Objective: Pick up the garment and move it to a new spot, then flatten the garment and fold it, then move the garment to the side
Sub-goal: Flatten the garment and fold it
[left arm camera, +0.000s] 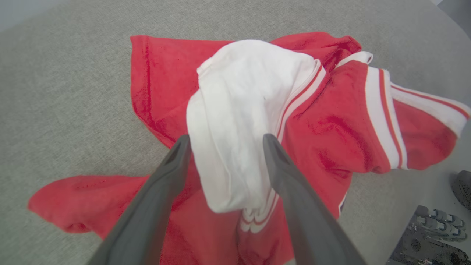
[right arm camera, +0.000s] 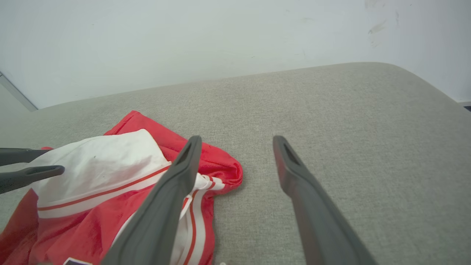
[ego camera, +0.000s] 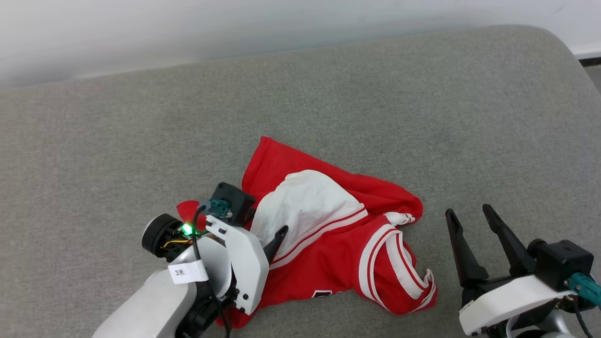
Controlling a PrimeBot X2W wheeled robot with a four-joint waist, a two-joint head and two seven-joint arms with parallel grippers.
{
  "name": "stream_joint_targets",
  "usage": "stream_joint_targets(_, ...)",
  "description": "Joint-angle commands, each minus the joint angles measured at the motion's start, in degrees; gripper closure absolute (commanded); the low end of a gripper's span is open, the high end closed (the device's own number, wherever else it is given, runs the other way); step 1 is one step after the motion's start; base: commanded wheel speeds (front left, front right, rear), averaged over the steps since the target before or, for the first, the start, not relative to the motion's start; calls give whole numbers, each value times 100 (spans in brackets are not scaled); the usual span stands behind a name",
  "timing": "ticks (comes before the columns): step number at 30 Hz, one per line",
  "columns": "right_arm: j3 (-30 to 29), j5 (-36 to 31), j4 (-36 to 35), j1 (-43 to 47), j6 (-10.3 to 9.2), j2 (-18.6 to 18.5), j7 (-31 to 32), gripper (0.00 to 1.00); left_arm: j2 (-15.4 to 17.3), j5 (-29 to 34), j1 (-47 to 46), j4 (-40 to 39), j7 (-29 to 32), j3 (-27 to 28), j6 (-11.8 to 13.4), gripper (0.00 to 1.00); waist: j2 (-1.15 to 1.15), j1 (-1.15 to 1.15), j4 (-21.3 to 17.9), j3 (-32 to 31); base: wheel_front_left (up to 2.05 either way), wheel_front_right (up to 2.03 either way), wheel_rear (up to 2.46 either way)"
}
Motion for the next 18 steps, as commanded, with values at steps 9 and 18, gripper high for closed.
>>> stream_joint_targets(9, 26, -17, 239, -230, -2, 42, -180, 0, 112, 136, -336, -144, 247, -260, -265, 100, 0, 0, -78, 190, 0, 0, 0)
stream_joint_targets(18, -133, 17, 283, -146, -2, 44, -110, 0, 240, 423, -334, -577, -226, -49, -25, 100, 0, 0, 219, 22, 0, 0, 0)
